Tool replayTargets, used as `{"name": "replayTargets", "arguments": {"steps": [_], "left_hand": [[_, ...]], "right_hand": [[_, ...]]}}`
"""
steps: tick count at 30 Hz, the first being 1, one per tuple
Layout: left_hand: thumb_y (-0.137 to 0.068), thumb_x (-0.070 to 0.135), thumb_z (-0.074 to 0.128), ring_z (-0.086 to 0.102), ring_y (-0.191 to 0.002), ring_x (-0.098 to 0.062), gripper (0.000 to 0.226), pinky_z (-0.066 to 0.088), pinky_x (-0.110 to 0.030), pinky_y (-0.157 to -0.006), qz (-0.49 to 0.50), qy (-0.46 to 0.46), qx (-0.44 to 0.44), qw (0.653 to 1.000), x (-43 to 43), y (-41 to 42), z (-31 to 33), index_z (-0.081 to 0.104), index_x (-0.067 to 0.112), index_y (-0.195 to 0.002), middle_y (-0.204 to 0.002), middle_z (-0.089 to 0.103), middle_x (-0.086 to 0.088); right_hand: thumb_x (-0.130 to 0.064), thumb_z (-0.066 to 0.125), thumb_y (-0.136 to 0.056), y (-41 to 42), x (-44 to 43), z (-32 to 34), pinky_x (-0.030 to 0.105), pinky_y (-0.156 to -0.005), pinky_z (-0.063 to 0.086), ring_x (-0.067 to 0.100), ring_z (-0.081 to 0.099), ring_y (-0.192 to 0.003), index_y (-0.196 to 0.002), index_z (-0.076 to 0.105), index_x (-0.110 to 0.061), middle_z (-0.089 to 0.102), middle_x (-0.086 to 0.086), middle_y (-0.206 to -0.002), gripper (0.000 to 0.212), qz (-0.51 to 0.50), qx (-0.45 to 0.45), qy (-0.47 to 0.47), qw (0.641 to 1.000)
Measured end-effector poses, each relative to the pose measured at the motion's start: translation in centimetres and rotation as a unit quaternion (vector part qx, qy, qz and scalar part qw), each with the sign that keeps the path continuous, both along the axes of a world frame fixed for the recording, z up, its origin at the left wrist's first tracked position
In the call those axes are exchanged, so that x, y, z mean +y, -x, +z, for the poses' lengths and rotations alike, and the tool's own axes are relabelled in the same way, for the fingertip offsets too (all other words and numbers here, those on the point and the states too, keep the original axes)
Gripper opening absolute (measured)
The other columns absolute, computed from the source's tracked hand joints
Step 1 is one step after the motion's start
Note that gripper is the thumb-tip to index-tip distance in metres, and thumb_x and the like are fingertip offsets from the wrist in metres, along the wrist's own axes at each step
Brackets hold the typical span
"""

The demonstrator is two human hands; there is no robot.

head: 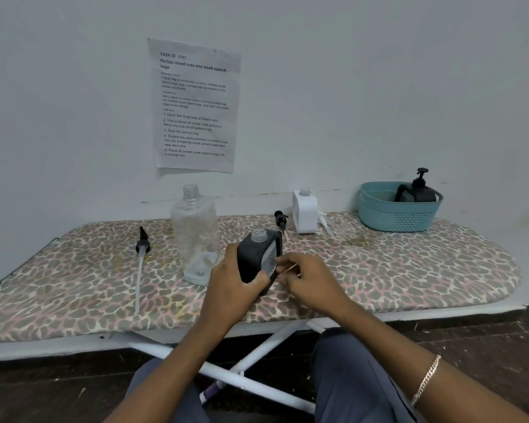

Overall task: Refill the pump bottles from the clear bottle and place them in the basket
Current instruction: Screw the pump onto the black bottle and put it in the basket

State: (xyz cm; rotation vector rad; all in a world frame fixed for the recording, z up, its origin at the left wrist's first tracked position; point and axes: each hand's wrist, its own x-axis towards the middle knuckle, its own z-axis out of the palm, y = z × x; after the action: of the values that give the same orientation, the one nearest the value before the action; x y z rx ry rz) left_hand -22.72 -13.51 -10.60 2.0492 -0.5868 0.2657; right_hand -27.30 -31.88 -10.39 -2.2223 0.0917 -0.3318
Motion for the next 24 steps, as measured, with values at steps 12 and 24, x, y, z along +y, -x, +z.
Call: {"name": "replayTargets", "arguments": {"steps": [12, 24], "left_hand": [[-0.087, 0.022, 0.079, 0.066, -0.087, 0.004, 0.052, 0.049, -0.012, -0.064, -0.032, 0.03, 0.024, 0.999, 0.7, -0.9, -1.0, 0.049, 0.03, -0.128, -0.101, 0.068, 0.015], [-0.087, 0.029, 0.082, 0.064, -0.076, 0.002, 0.046, 0.042, -0.009, -0.058, -0.027, 0.035, 0.017, 0.999, 1.0, -1.9, -2.2, 0.047, 0.033, -0.116, -0.089, 0.066, 0.017]], "right_hand": [[-0.001, 0.052, -0.089, -11.7, -1.4, 9.4, 0.035, -0.066, 0.053, 0.037, 0.063, -0.081, -0.091, 0.066, -0.002, 0.066, 0.016, -0.092, 0.014, -0.096, -0.044, 0.223, 0.969], [0.0, 0.06, -0.091, -22.6, -1.5, 6.0, 0.037, -0.079, 0.051, 0.034, 0.069, -0.108, -0.117, 0.066, -0.001, 0.068, 0.017, -0.12, 0.027, -0.031, 0.129, 0.449, 0.884]]}}
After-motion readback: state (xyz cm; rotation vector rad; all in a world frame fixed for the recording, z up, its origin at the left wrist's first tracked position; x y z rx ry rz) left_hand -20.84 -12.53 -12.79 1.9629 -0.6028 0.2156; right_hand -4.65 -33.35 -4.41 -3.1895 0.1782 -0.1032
